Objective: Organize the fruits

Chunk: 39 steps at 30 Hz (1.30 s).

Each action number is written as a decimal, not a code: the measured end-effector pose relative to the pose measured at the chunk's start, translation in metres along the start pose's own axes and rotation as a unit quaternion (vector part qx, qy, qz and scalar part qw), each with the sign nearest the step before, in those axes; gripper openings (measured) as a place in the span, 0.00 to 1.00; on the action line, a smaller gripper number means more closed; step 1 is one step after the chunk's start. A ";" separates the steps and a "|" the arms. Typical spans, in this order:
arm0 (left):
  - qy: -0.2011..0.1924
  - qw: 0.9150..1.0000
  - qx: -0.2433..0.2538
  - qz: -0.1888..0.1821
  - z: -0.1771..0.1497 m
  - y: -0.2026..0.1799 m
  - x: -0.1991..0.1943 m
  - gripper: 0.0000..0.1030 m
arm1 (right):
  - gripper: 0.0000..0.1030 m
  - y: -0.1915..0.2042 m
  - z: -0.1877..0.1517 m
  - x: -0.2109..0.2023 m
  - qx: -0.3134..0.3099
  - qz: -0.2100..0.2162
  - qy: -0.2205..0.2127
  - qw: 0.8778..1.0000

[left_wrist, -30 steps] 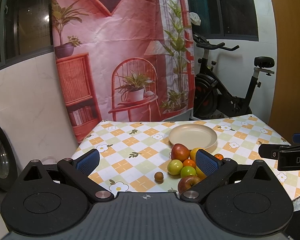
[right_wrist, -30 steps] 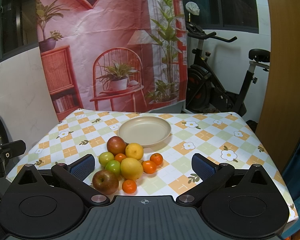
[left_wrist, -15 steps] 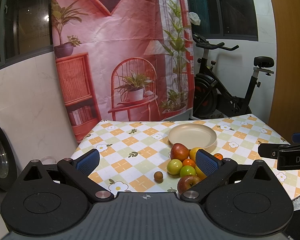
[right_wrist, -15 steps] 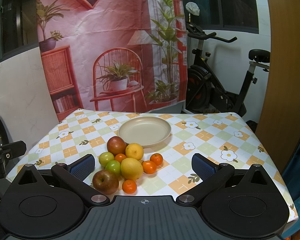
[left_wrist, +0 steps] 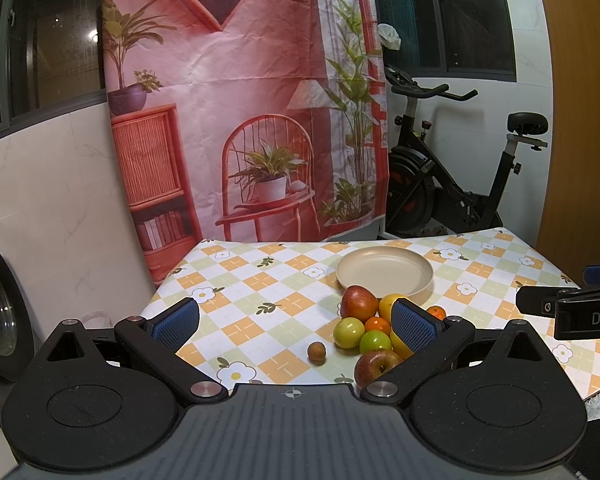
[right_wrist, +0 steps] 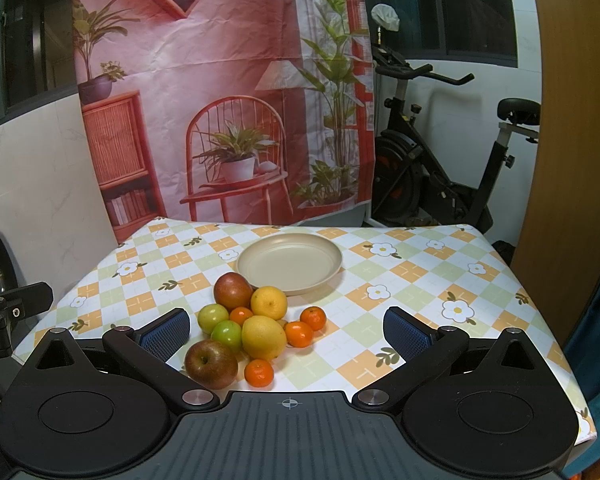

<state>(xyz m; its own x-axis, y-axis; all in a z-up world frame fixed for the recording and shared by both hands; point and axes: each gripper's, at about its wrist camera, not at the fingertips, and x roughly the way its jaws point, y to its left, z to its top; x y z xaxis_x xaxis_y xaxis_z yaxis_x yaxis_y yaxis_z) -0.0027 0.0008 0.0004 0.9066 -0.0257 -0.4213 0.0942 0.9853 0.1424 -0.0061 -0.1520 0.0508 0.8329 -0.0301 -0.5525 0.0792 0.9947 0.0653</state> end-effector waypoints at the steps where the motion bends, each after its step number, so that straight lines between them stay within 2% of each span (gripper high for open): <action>1: 0.000 1.000 0.000 0.000 0.000 0.000 0.000 1.00 | 1.00 0.000 0.000 0.000 0.000 0.000 0.000 1.000; 20: 0.000 1.000 0.000 -0.001 0.000 0.000 0.000 1.00 | 1.00 -0.002 0.001 0.001 0.000 0.000 0.000 1.000; 23: 0.000 1.000 -0.005 -0.011 0.001 0.004 0.001 1.00 | 1.00 -0.004 0.002 0.003 0.002 0.004 0.003 1.000; 27: 0.003 1.000 -0.001 -0.013 0.003 0.006 0.011 1.00 | 1.00 -0.010 0.006 0.007 0.009 0.018 -0.004 1.000; 32: 0.006 1.000 0.006 -0.009 0.007 0.008 0.031 1.00 | 1.00 -0.021 0.015 0.014 -0.015 0.025 -0.038 0.999; 39: 0.021 0.999 -0.007 -0.041 0.005 0.013 0.066 0.99 | 1.00 -0.042 0.022 0.054 -0.015 0.038 -0.058 0.997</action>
<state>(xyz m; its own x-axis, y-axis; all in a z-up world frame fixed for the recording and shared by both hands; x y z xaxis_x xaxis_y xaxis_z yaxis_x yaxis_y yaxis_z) 0.0601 0.0112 -0.0210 0.8779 -0.0989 -0.4684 0.1604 0.9827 0.0931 0.0479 -0.1979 0.0367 0.8941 0.0356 -0.4464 -0.0012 0.9970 0.0773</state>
